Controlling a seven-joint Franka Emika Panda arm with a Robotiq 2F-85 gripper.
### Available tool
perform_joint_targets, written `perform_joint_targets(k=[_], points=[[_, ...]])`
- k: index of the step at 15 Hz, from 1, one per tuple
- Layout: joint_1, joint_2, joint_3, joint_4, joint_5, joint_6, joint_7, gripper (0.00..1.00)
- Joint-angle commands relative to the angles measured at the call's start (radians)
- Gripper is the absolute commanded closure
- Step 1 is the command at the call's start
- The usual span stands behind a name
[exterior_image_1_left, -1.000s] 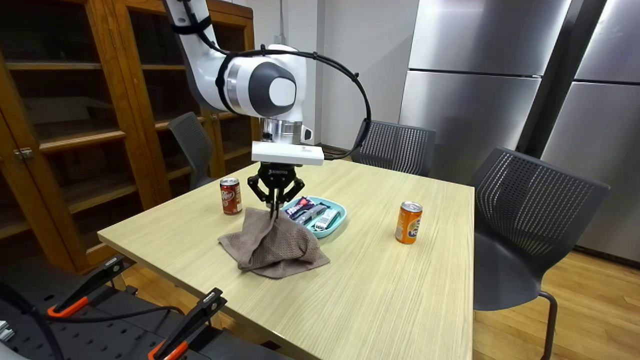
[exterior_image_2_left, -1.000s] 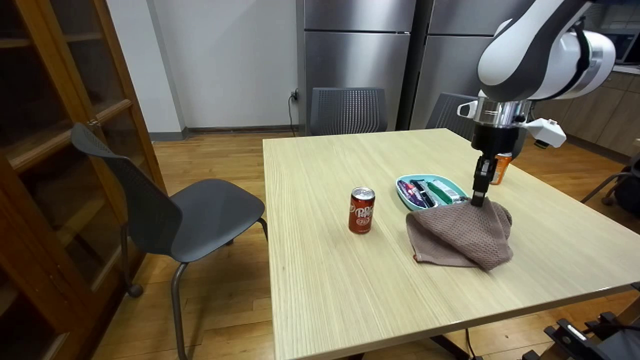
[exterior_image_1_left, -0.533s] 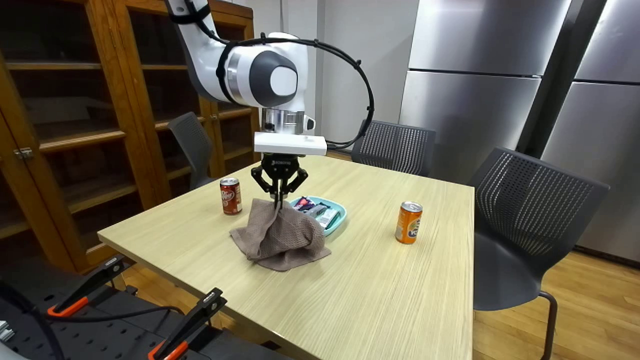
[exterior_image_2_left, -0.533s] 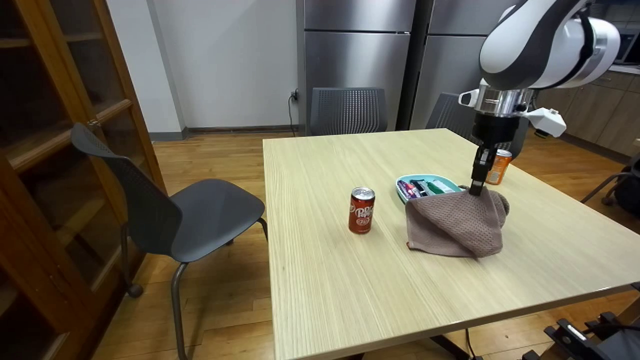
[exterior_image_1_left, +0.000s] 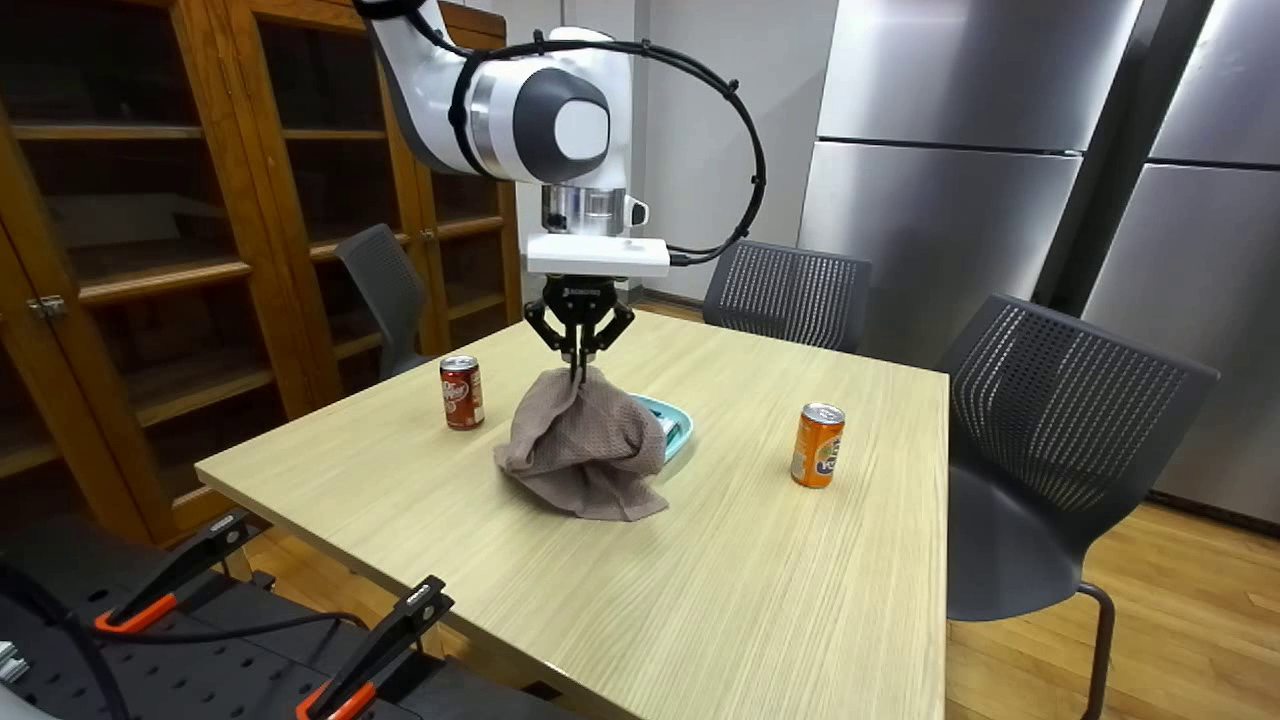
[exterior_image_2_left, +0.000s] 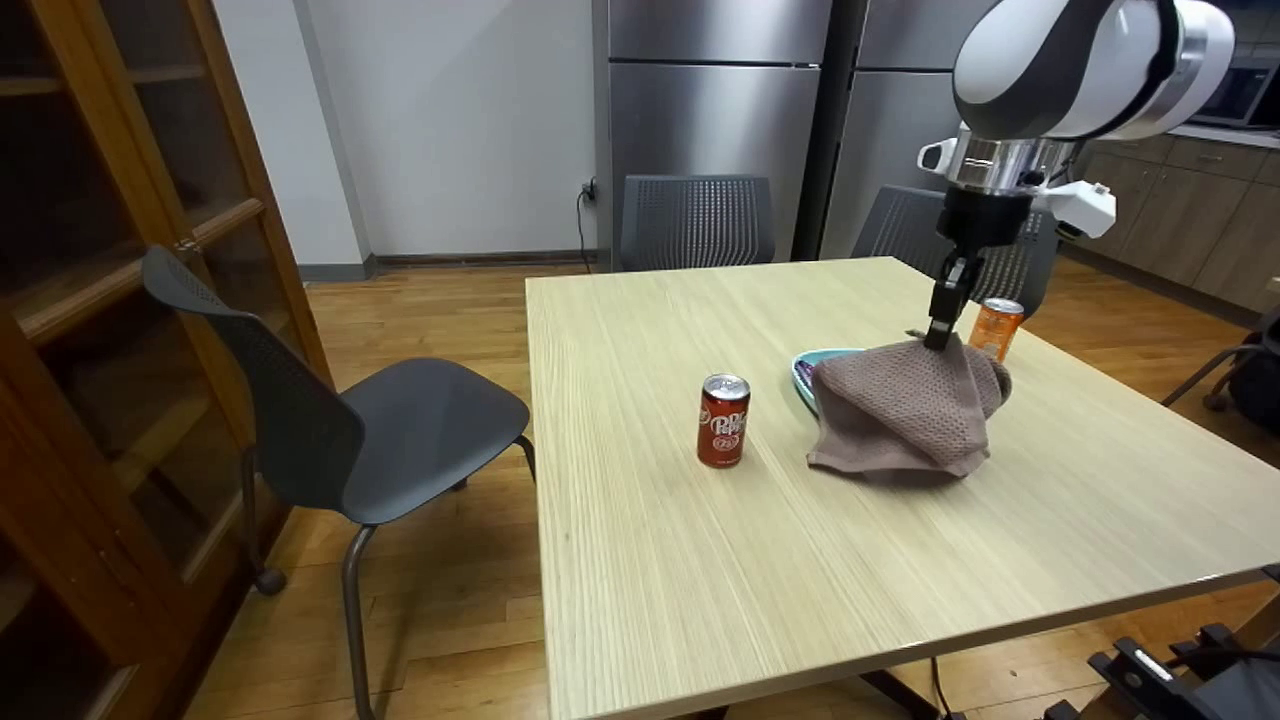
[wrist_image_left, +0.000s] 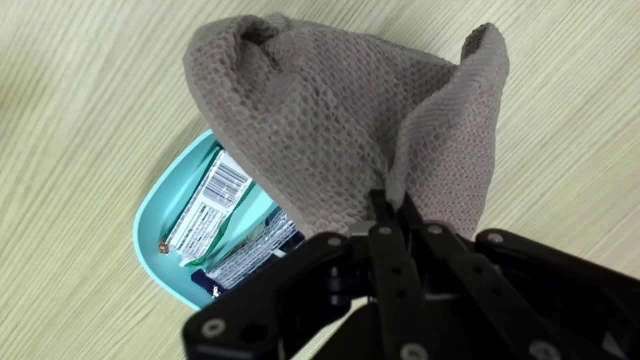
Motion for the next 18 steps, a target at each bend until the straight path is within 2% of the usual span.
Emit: perform_joint_targets(k=[1, 7, 18], points=[[0.002, -0.008, -0.007, 0.052, 0.016, -0.039, 0.023, 0.99], [0.013, 0.040, -0.027, 0.152, 0.004, -0.050, 0.088, 0.99], [0.033, 0.235, -0.029, 0.420, -0.018, -0.163, 0.237, 0.99]])
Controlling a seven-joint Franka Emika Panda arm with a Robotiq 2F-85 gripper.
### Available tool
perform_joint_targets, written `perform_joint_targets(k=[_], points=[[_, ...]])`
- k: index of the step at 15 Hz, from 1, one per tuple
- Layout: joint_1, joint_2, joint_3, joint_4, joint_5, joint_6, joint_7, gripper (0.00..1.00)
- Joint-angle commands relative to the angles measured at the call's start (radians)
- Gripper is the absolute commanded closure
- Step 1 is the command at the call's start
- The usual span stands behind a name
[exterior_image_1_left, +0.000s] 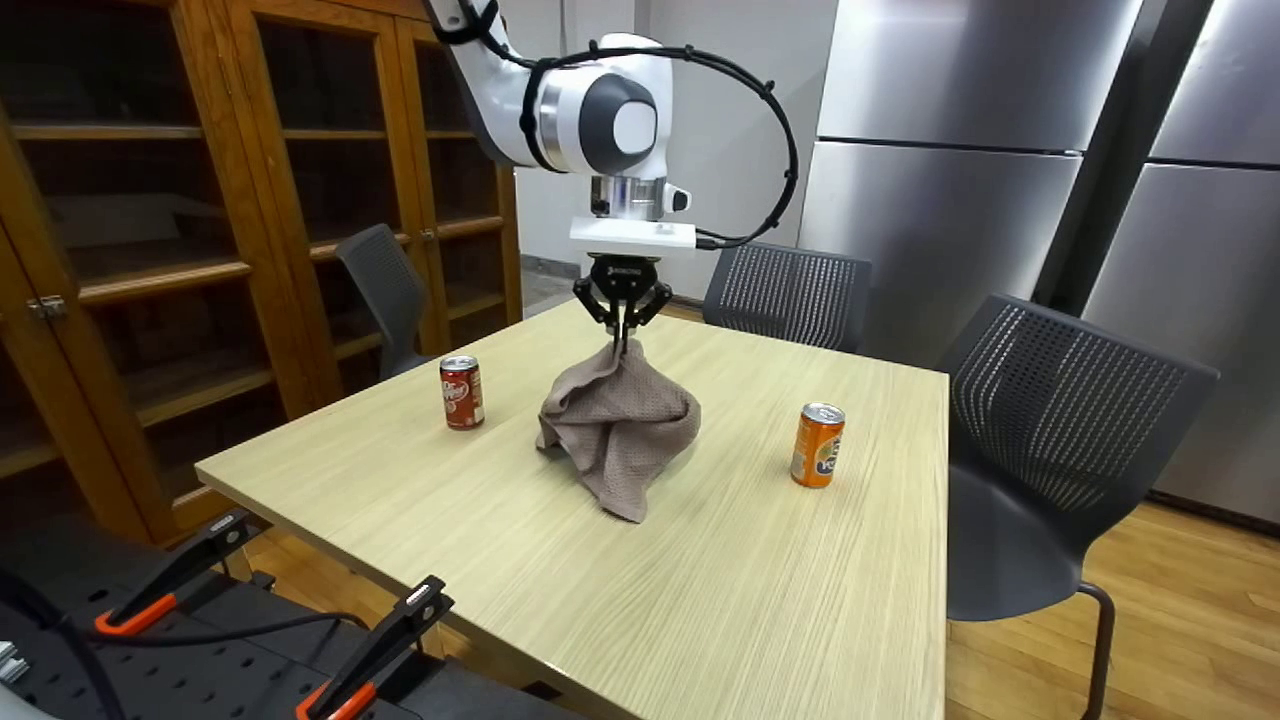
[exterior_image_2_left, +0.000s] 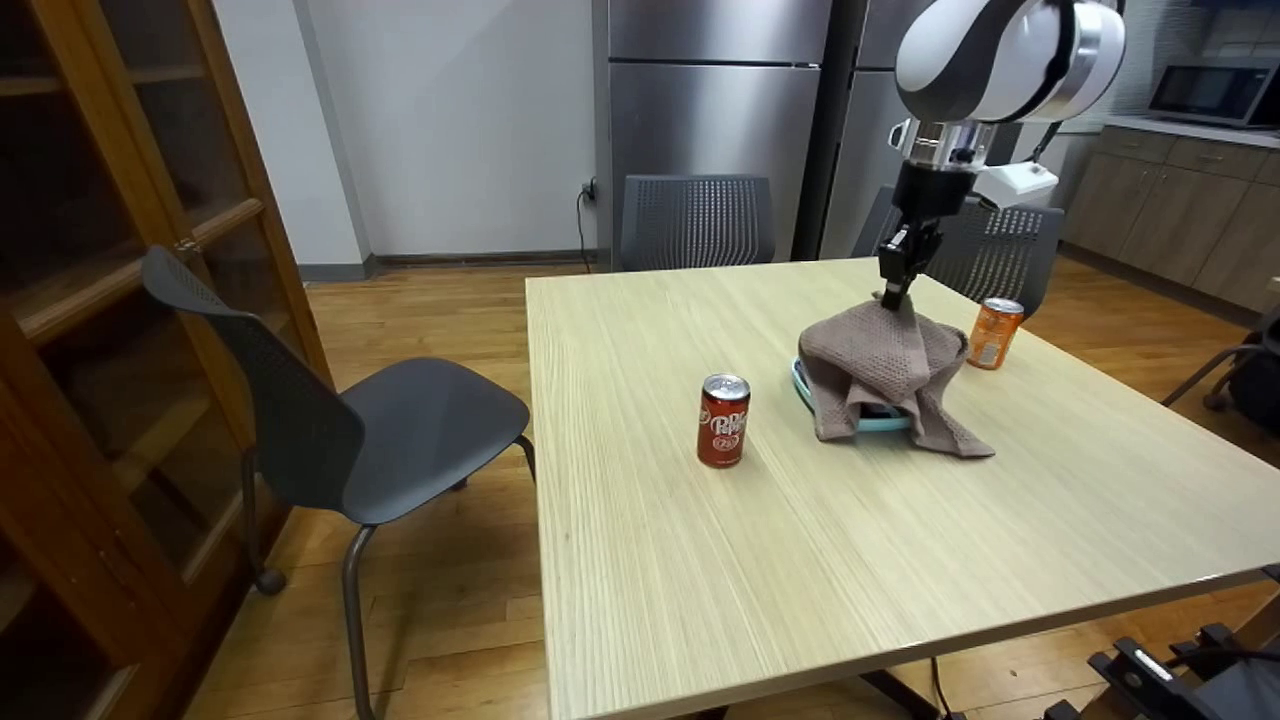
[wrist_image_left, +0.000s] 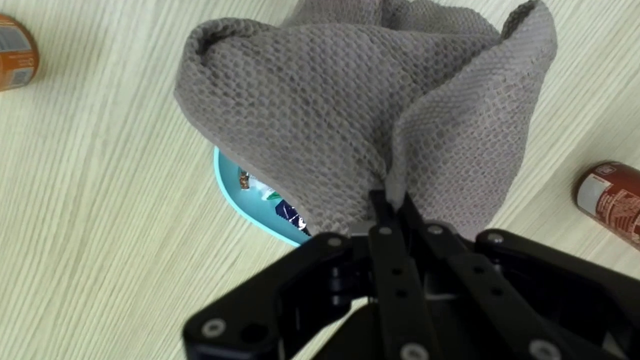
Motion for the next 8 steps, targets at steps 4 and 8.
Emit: perform_joint_targets(k=[4, 8], points=[[0.023, 0.111, -0.006, 0.176, -0.025, -0.072, 0.109, 0.99], [0.029, 0.172, -0.010, 0.250, -0.034, -0.079, 0.156, 0.99]])
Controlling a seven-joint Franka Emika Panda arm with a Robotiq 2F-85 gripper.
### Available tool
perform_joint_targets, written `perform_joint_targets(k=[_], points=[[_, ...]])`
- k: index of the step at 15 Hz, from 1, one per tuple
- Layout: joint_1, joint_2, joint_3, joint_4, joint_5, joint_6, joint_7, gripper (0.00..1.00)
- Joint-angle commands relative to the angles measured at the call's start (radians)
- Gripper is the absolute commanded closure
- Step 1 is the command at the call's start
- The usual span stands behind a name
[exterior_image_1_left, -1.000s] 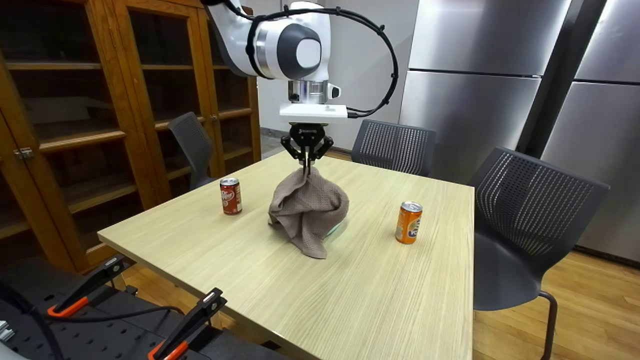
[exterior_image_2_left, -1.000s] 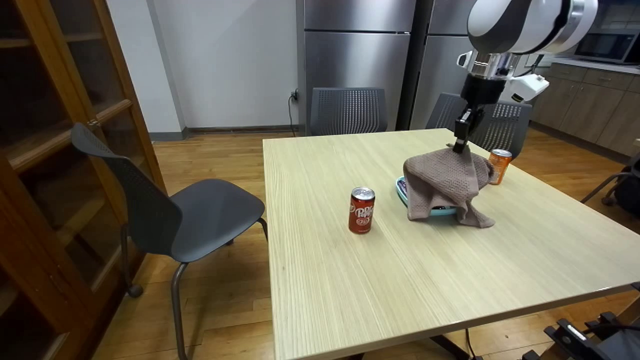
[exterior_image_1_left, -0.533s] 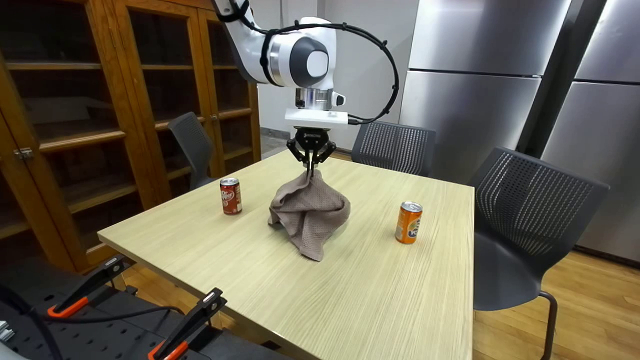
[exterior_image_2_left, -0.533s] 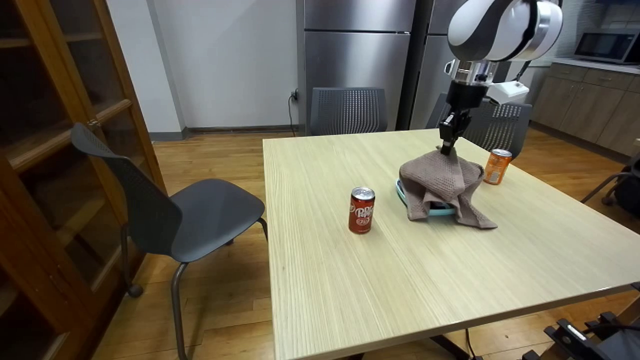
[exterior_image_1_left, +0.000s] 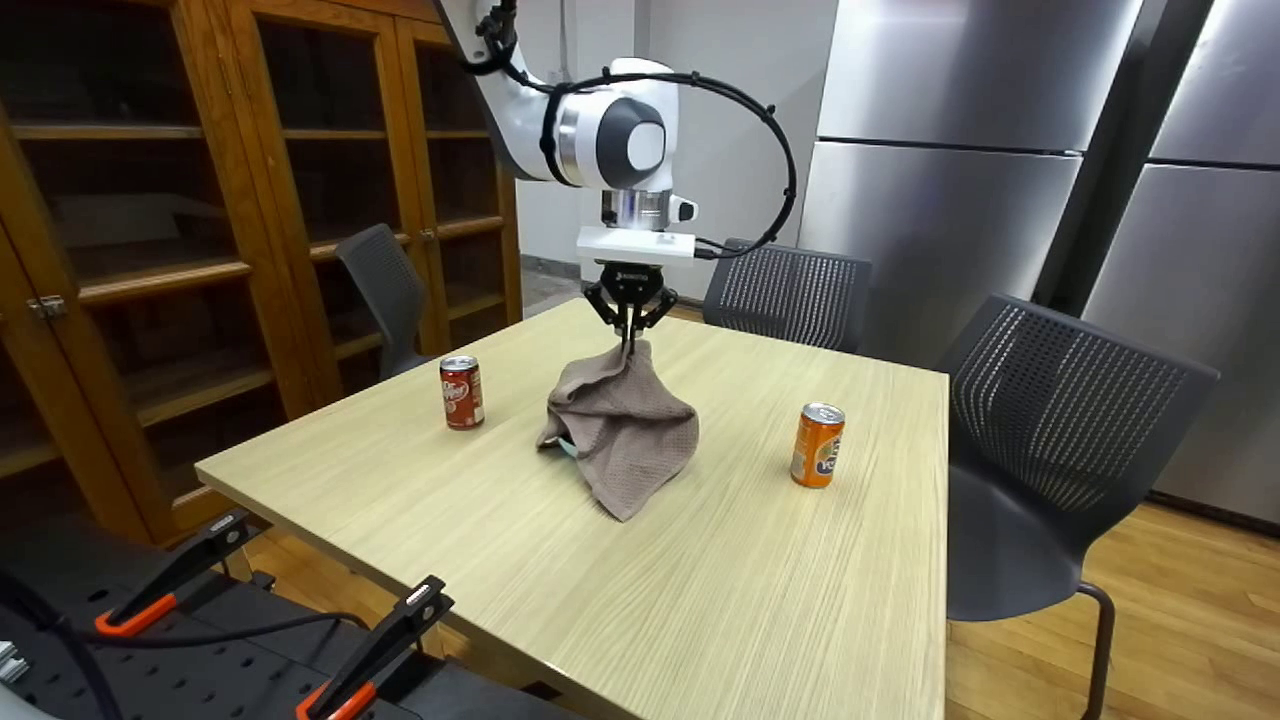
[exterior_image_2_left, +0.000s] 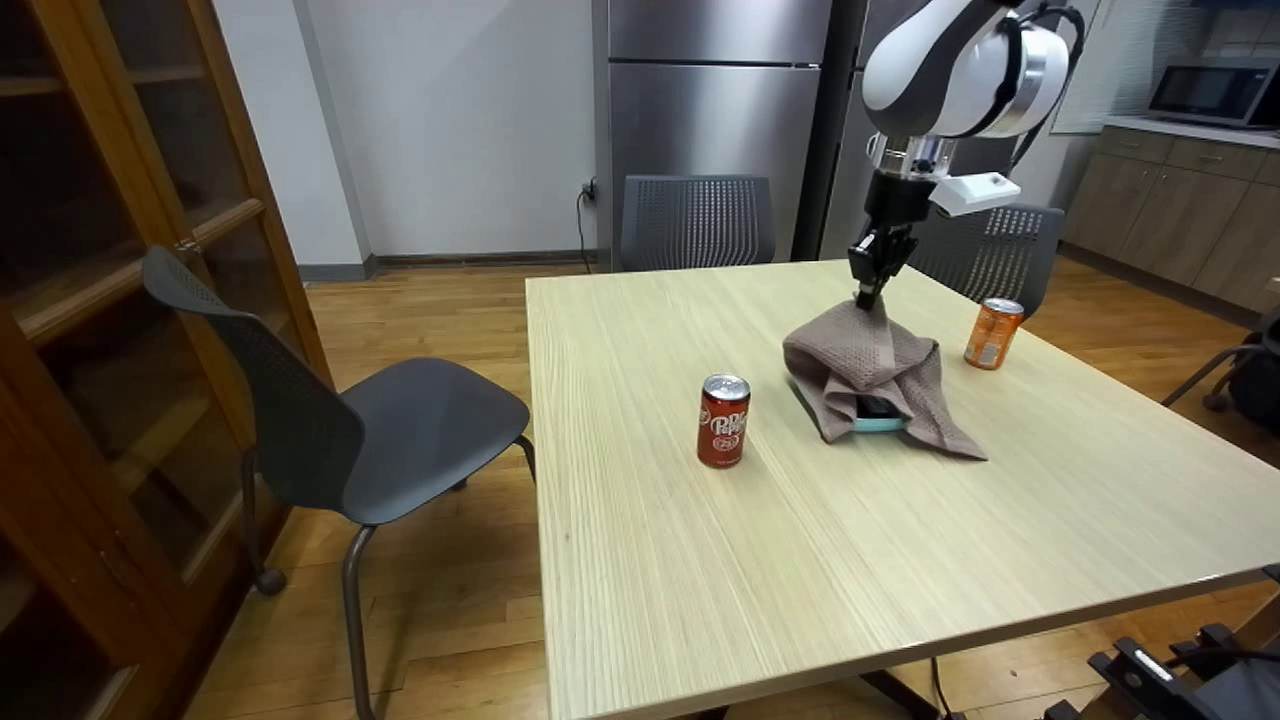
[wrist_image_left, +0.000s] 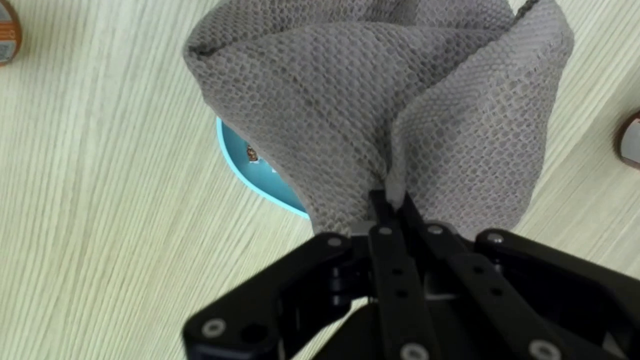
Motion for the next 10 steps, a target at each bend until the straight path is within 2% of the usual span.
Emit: perform_joint_targets(k=[1, 10], points=[[0.013, 0.067, -0.009, 0.105, -0.024, -0.049, 0.067, 0.99], [0.024, 0.191, -0.012, 0.206, -0.048, -0.093, 0.102, 0.99]])
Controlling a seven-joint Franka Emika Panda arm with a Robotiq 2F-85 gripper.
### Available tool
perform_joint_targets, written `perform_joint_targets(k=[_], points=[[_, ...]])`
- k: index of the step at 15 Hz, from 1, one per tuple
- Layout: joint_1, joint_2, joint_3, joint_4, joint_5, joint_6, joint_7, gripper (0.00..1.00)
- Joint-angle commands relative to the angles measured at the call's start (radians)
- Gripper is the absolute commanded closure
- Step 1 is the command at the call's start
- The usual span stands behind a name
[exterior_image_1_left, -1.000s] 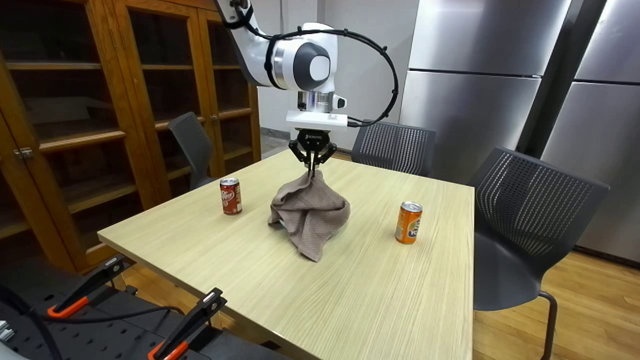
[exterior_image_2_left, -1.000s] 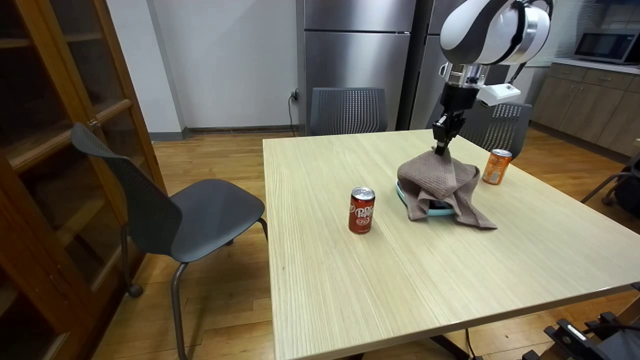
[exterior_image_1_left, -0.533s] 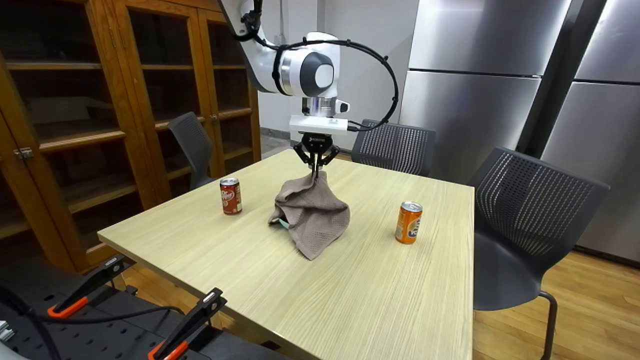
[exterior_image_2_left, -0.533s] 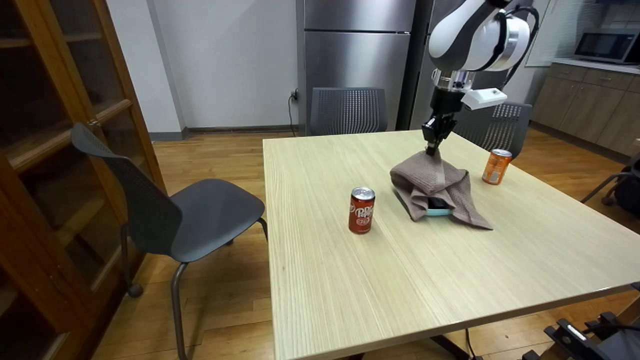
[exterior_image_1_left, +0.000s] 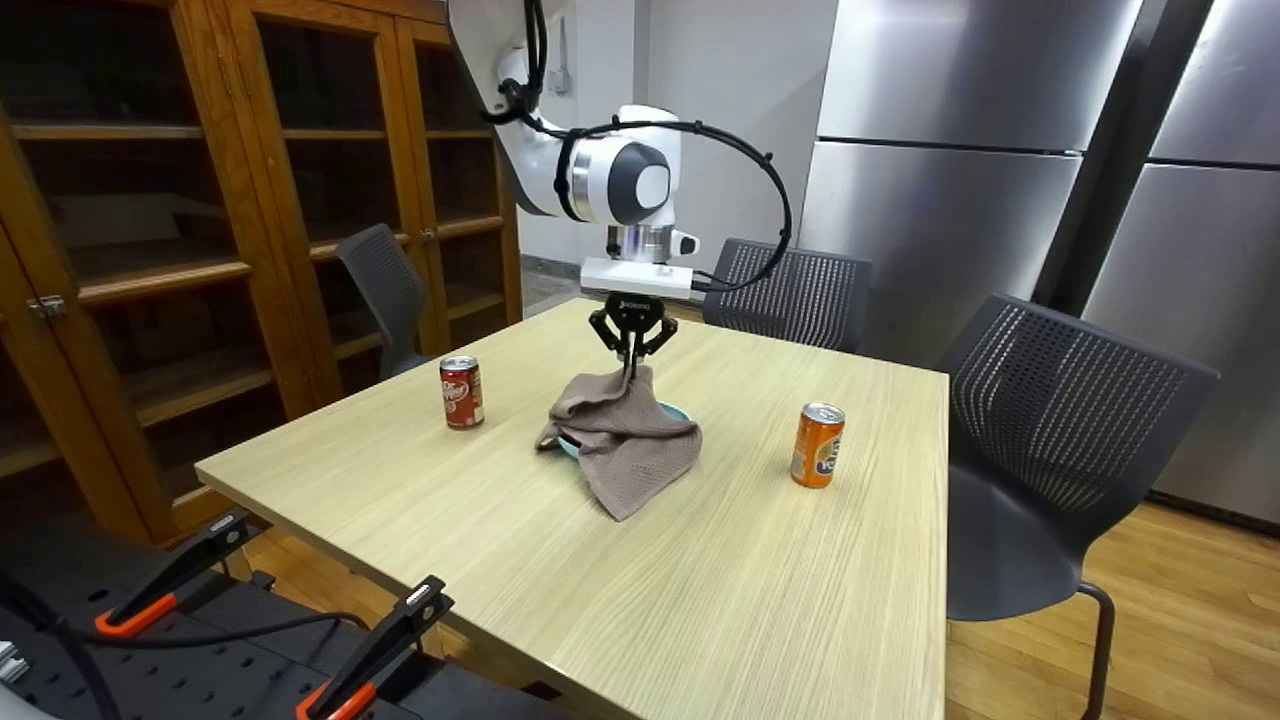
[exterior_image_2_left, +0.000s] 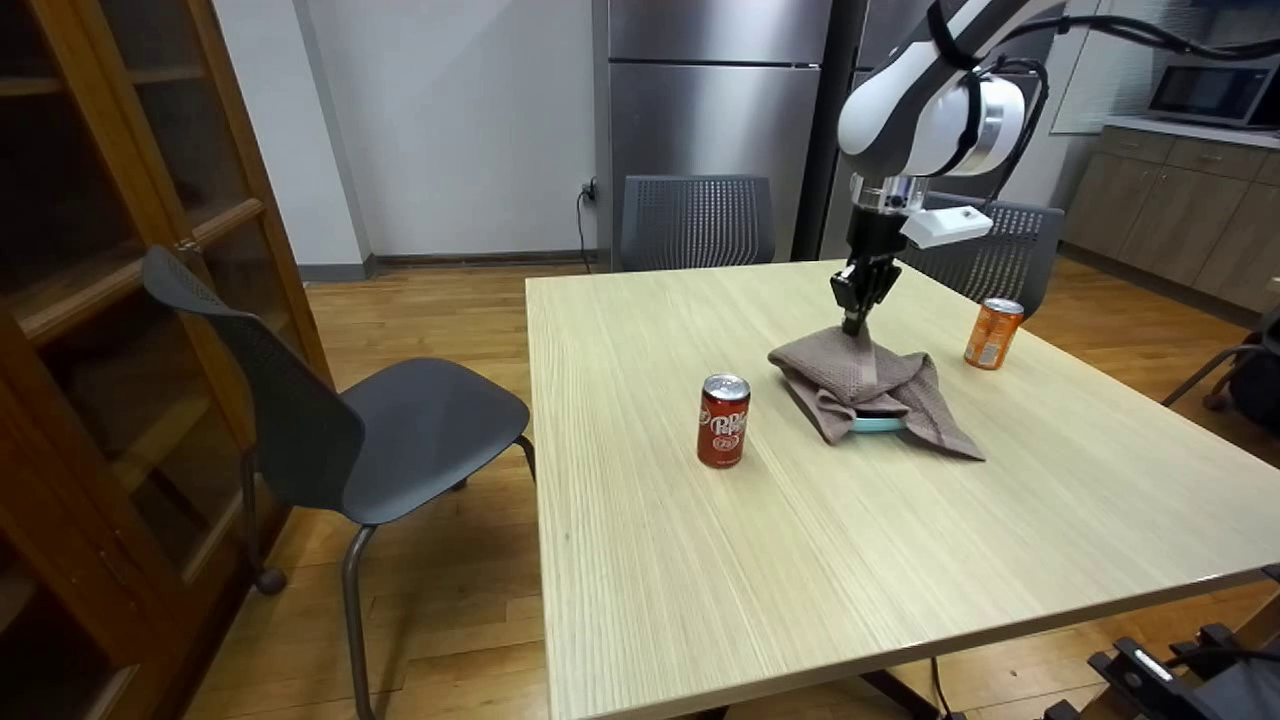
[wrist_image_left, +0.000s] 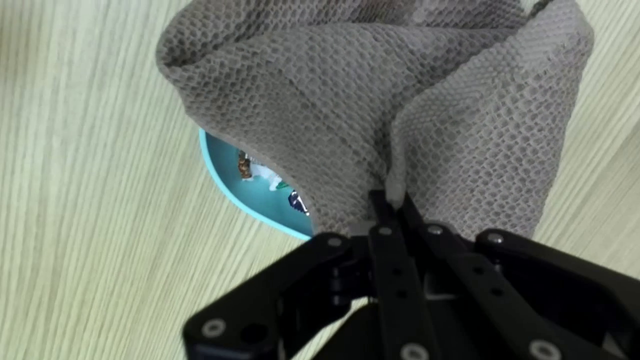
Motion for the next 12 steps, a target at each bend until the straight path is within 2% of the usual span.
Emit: perform_joint_targets(k=[1, 8, 12], points=[[0.015, 0.051, -0.010, 0.070, -0.030, -0.056, 0.034, 0.99], [0.008, 0.085, -0.029, 0.121, -0.025, -0.052, 0.073, 0.99], [0.012, 0.098, -0.064, 0.151, -0.032, -0.050, 0.117, 0.99]])
